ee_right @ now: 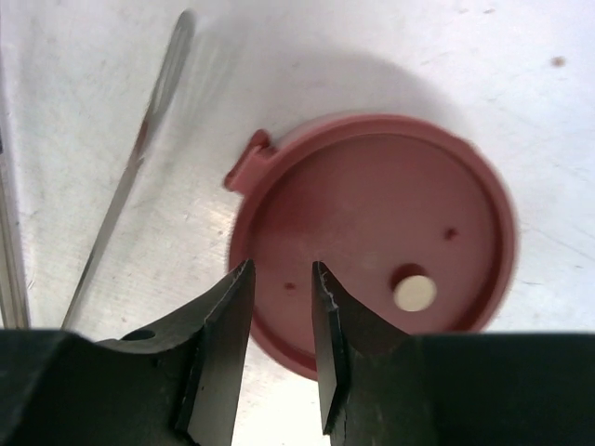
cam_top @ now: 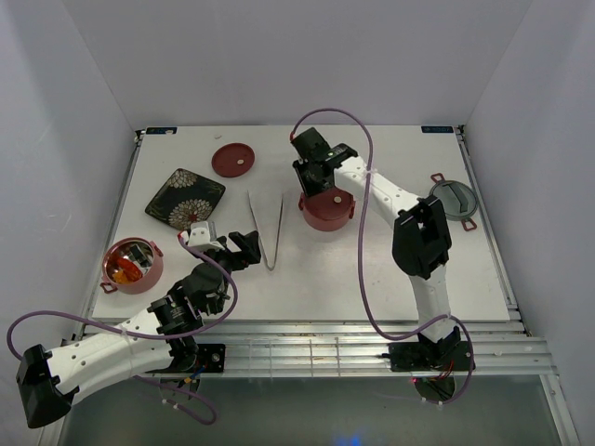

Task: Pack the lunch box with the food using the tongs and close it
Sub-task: Close the box lid on the packing box.

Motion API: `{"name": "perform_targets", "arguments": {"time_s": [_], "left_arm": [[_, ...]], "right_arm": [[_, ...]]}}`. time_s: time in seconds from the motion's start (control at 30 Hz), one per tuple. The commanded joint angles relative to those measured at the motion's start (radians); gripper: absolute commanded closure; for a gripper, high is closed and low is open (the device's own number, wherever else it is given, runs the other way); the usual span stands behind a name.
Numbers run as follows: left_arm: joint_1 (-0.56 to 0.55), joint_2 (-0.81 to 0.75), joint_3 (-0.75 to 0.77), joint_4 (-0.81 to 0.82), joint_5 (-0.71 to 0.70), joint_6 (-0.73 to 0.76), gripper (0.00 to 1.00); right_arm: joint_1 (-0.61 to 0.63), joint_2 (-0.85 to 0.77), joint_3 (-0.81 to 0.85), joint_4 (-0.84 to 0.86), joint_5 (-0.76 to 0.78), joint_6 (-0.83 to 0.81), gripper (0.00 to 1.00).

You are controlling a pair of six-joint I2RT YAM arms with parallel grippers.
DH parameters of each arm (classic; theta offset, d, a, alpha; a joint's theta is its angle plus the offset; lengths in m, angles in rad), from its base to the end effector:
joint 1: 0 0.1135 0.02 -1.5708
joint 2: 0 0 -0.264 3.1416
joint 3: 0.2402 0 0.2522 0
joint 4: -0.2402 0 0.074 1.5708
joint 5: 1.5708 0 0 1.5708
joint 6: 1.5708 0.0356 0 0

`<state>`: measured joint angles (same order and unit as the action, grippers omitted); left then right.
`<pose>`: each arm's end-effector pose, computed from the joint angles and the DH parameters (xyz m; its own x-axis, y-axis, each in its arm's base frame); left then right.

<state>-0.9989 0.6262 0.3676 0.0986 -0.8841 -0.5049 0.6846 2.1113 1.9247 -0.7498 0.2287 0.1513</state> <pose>0.1063 -0.1142 0.2482 -0.1335 -0.3593 -0.9236 0.0632 0.9270 -0.3697 0.3708 0.2923 0.2658 -0.6940 -0.3770 -0.6134 -0.4119 0.9067 -0.0912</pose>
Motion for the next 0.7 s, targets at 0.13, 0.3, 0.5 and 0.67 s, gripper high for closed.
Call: {"name": "perform_targets", "arguments": {"time_s": [0.13, 0.3, 0.5, 0.67], "left_arm": [[-0.004, -0.006, -0.004, 0.009, -0.019, 0.002, 0.02], [-0.004, -0.005, -0.004, 0.006, -0.024, 0.002, 0.02], [-0.004, -0.003, -0.006, 0.010, -0.027, 0.002, 0.02], [-0.004, -0.005, -0.007, 0.009, -0.030, 0.003, 0.02]], "right_arm": [[-0.072, -0.022, 0.040, 0.029, -0.008, -0.030, 0.64], [-0.083, -0.004, -0.047, 0.084, -0.068, -0.030, 0.64], [-0.086, -0.004, -0.102, 0.102, -0.074, -0.025, 0.64], [-0.100, -0.011, -0.124, 0.102, -0.074, -0.022, 0.63]]}}
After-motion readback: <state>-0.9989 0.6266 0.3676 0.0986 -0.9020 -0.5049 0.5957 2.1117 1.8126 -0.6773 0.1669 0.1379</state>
